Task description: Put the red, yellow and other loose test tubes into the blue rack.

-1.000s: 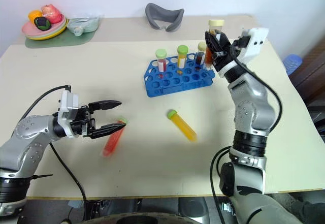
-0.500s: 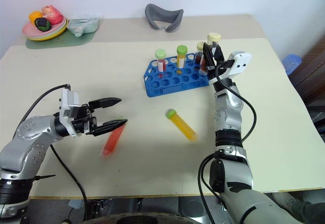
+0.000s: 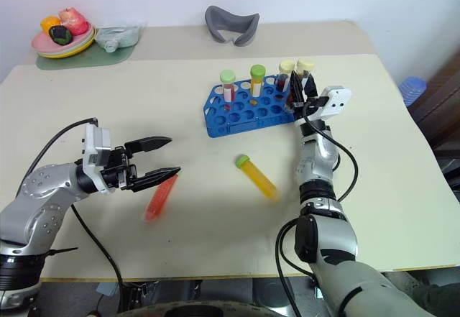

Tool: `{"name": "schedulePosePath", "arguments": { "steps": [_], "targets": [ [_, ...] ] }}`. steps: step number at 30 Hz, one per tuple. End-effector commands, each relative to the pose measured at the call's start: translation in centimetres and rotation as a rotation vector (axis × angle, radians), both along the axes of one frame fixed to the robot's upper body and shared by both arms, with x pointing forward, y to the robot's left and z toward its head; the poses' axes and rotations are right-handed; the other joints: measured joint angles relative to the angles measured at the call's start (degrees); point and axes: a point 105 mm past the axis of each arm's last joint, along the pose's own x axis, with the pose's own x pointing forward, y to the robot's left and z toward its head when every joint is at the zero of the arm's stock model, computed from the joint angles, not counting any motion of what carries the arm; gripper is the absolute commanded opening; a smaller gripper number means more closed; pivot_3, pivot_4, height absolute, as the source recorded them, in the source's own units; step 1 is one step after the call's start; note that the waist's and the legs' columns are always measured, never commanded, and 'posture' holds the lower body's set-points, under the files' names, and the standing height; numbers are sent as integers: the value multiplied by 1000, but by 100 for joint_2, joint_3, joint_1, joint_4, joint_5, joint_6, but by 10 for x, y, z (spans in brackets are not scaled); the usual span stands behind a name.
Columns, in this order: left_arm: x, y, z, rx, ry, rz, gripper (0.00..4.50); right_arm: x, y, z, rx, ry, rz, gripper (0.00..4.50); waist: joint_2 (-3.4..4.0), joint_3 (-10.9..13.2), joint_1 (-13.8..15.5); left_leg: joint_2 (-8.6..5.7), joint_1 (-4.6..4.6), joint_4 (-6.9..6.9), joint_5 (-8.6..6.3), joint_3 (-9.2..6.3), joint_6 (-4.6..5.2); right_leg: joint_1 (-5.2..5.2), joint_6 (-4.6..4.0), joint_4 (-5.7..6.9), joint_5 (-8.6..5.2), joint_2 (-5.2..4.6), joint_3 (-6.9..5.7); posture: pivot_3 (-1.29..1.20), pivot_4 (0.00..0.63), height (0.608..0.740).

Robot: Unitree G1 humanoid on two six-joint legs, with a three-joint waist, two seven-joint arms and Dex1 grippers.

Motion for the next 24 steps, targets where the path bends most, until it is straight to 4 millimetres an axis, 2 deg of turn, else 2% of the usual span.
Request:
{"name": "schedulePosePath", "arguments": {
  "steps": [1,22,24],
  "targets": [
    [-4,0,13,-4,-50,-5,3838,3,-4,-4,0,15,-24,816,0,0,1,0,0,0,0,0,0,1,0,0,0,0,0,0,150,740],
    [-7,1,15,-5,-48,10,3838,10,-1,-13,39,57,-73,816,-1,-1,-5,0,4,2,1,-1,-1,7,0,0,0,0,0,0,150,740],
    [-7,1,15,-6,-47,10,3838,9,-1,-14,40,53,-80,1861,-1,-1,-5,0,4,2,1,-1,-1,7,0,0,0,0,0,0,150,740]
  ]
}}
